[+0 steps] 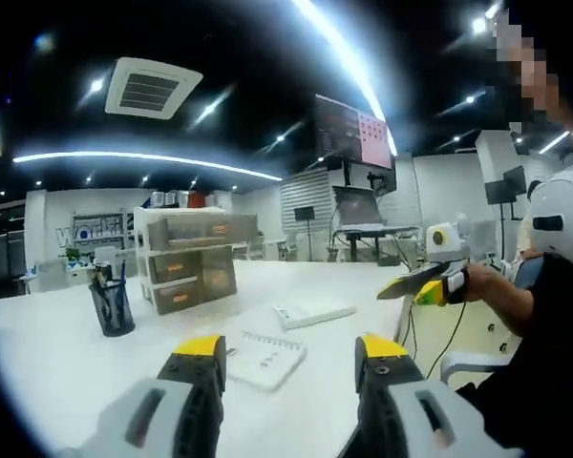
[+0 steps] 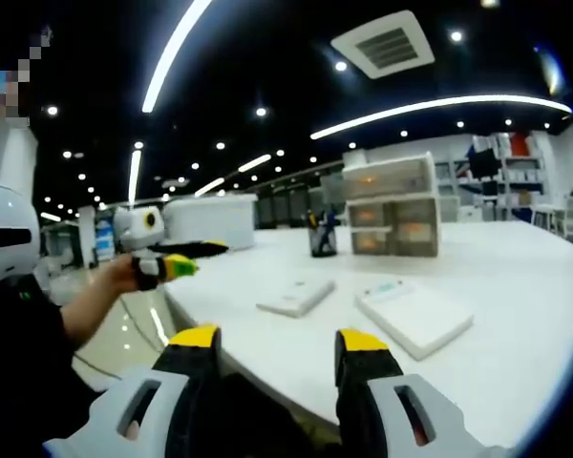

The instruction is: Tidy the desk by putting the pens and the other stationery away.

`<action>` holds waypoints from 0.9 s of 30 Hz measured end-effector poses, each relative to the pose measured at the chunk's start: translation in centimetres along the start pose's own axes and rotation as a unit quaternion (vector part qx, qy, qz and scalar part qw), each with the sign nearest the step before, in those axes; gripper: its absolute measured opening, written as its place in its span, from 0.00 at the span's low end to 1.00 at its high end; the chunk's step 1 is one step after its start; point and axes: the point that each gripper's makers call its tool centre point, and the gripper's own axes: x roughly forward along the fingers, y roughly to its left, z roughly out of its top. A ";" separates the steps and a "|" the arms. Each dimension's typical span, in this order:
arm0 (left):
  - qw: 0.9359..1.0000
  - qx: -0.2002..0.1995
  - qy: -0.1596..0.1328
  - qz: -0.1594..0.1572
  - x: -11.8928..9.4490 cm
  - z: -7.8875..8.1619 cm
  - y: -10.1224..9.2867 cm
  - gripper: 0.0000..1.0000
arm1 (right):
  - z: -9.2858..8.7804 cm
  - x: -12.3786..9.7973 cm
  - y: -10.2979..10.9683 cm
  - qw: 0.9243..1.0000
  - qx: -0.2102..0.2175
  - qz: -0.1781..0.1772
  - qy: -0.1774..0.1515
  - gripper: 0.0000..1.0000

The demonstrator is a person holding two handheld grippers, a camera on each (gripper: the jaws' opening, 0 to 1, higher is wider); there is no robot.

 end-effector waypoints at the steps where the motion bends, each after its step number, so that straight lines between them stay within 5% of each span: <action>1: 1.000 -0.002 -0.003 0.000 -0.2 -0.2 -0.1 0.55 | 0.0 0.0 0.0 1.000 0.001 0.000 0.000 0.45; 7: 1.000 -0.010 -0.002 0.018 -1.9 -2.3 0.2 0.55 | -0.2 0.2 0.0 1.000 -0.005 0.002 0.005 0.46; 27: 0.998 -0.034 -0.018 0.053 -4.8 -3.3 -0.4 0.56 | -1.5 0.1 -1.1 1.000 -0.013 -0.020 0.015 0.47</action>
